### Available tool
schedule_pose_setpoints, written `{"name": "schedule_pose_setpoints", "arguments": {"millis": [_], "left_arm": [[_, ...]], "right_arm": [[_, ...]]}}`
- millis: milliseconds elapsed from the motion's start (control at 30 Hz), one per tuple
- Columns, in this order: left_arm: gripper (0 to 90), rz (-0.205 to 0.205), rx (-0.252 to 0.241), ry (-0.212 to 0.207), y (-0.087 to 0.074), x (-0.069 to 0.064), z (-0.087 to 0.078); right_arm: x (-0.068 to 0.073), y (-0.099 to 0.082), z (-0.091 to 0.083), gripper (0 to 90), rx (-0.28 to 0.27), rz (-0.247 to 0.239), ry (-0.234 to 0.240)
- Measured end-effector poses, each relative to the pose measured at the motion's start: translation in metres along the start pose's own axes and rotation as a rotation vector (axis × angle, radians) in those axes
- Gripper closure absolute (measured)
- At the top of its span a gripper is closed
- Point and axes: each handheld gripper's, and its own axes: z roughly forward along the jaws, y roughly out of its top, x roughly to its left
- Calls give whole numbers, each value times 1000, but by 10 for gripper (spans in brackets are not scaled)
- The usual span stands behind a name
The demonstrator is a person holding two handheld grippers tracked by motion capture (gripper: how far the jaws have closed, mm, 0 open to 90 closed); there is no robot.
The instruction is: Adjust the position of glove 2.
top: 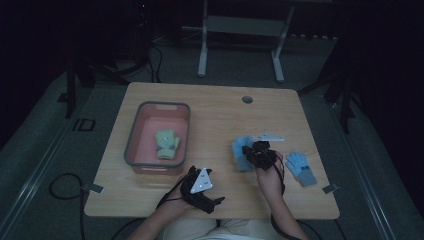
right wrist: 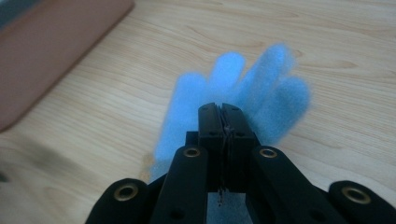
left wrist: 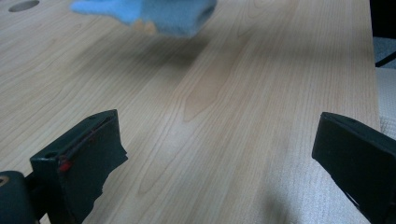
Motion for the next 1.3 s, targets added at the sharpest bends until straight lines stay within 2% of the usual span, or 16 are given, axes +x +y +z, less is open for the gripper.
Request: {"name": "schedule_pose_setpoints", "arguments": {"millis": [133,200,400,467,600,733,767,900,1000,1133,1200,1267,1300], "left_arm": [[16,-3,1,-5,-1,1,0],[16,-2,0,-5,-1,1,0],[16,-8,1,-9,-1,2,1],[16,-1,5,-11,-1,1,0],[15,-1,0,-16,-1,0,0],[16,-3,1,-18,-2,1,1],[16,-4,1,-16,-2,1,1],[16,-1,2,-16,-2,1,0],[16,-1,1,-16,-2,1,0],[16,2,1,-16,-2,0,1],[16,4,3,-14,-2,1,1],[16,3,1,-13,-2,1,0],[16,3,1,-13,-2,1,0]], "right_arm": [[-7,-1,9,880,7,4,-17],[-10,-1,14,880,12,1,-4],[-12,-8,33,876,48,7,-11],[-12,-13,39,870,63,-6,-30],[-14,-20,46,846,74,-11,-21],[-14,-19,45,796,78,-20,-21],[-15,-17,43,762,76,-21,-19],[-16,-10,31,725,46,-27,-4],[-19,-2,9,700,4,-68,7],[-35,3,-18,690,-36,-109,10],[-45,1,-29,690,-57,-130,31],[-57,-2,-40,690,-56,-150,9],[-57,-2,-40,690,-56,-150,9]]}}
